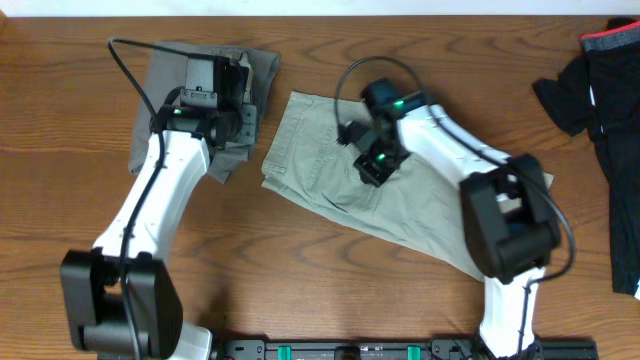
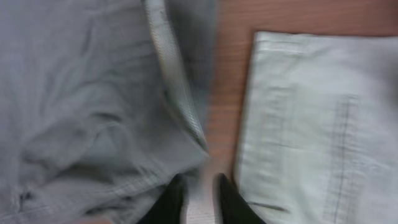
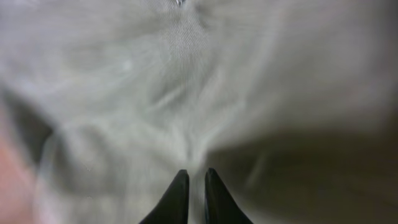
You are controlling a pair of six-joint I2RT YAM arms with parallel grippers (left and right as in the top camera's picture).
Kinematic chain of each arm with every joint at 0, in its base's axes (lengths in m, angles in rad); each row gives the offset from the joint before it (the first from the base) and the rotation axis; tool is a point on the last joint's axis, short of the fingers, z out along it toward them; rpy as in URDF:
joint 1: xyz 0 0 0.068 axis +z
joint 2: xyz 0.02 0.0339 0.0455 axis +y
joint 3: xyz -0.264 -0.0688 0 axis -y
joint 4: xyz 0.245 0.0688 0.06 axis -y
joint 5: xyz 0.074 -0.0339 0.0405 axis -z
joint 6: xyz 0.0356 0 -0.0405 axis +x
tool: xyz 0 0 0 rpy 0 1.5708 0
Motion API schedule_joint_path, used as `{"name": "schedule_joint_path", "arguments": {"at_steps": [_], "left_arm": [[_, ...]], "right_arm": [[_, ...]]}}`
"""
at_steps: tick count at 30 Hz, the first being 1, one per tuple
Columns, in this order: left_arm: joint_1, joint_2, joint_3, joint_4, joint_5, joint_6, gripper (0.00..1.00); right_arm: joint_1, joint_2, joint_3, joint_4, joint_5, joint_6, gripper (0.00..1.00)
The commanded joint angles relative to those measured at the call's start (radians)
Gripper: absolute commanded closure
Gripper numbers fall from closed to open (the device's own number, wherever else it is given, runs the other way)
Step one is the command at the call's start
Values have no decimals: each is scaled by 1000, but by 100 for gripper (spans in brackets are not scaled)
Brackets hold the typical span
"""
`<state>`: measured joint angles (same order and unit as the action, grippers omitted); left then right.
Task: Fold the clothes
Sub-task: 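Smooth the khaki shorts flat with the right gripper, moving toward the right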
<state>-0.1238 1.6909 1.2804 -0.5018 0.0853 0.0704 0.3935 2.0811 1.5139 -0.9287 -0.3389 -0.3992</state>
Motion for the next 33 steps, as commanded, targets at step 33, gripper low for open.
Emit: {"name": "schedule_joint_path", "arguments": {"at_steps": [33], "left_arm": [[286, 342, -6, 89, -7, -69, 79]], "right_arm": [[-409, -200, -127, -222, 320, 791, 92]]}}
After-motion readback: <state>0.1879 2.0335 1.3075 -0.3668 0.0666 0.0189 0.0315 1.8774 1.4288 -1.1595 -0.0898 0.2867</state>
